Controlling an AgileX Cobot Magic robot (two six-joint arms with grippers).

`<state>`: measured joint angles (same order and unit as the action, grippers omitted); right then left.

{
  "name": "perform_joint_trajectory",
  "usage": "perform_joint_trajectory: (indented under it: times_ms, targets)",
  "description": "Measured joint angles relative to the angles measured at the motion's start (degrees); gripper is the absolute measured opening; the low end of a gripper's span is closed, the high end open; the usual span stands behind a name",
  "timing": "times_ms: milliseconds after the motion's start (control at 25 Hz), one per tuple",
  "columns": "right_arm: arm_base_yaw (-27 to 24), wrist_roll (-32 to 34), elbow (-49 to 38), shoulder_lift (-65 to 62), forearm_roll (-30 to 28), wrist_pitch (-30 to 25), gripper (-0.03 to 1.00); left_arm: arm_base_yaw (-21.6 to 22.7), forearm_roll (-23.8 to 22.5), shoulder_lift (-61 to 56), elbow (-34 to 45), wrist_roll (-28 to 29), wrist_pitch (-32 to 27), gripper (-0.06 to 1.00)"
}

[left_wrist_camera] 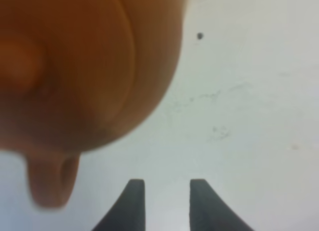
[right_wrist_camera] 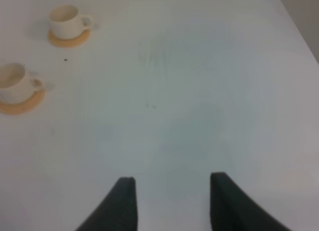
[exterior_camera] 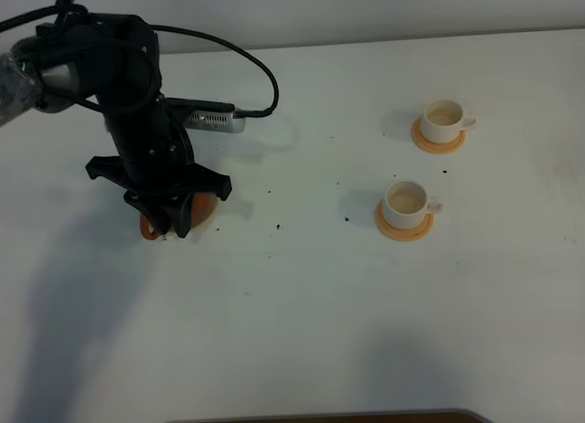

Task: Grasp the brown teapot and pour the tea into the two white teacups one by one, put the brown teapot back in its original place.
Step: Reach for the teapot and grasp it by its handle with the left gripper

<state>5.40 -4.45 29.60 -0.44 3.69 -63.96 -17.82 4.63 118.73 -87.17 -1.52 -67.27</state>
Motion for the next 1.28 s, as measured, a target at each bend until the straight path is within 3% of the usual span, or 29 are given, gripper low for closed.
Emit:
perform_joint_trajectory:
  times_ms: [680,1280]
  targets:
    - [0.0,0.0,0.0,0.0,0.0,0.0,0.38,2.9,0.1,-9.4,2.0,0.4,0.0,0.35]
    - [0.0,0.0,0.0,0.0,0.0,0.0,0.38,4.0,-2.8,-12.6,3.7,-0.2,0.0,0.47]
